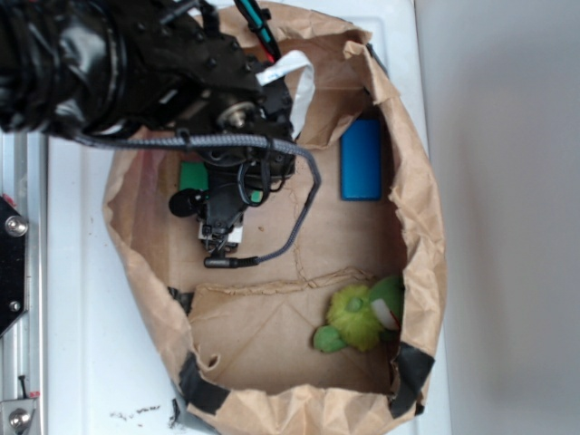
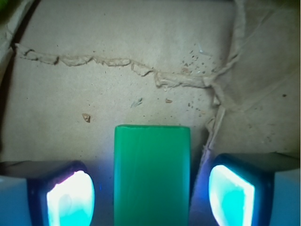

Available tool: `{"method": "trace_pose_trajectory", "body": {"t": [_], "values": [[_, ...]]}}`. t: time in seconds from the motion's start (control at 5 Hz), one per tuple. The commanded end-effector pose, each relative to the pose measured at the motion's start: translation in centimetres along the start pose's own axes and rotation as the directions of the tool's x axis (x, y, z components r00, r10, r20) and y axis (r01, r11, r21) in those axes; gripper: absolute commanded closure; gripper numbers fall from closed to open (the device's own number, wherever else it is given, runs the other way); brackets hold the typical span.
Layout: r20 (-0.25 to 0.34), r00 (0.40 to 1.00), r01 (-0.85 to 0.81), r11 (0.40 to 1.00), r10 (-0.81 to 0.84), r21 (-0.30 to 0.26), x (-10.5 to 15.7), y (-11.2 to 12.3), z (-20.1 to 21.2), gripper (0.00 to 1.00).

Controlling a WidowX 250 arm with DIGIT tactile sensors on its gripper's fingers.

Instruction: Grab the green block.

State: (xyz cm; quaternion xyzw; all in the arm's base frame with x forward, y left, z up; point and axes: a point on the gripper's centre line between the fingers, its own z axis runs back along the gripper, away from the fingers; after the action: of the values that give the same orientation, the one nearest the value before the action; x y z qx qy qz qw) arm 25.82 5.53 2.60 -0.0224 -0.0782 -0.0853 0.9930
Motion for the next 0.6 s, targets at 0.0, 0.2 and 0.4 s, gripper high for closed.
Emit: {"method": "trace_pose_trajectory", "body": {"t": [0.0, 0.2, 0.4], "values": [[0.038, 0.998, 0.055, 0.998, -0.056, 0.024, 1.90, -1.03, 0.11, 0.00], [0.028, 0.997, 0.067, 0.997, -0.068, 0.029, 1.86, -1.38, -0.47, 0.00], [0.026, 0.997, 0.076, 0.997, -0.077, 0.035, 1.81, -1.52, -0.75, 0.00]]}}
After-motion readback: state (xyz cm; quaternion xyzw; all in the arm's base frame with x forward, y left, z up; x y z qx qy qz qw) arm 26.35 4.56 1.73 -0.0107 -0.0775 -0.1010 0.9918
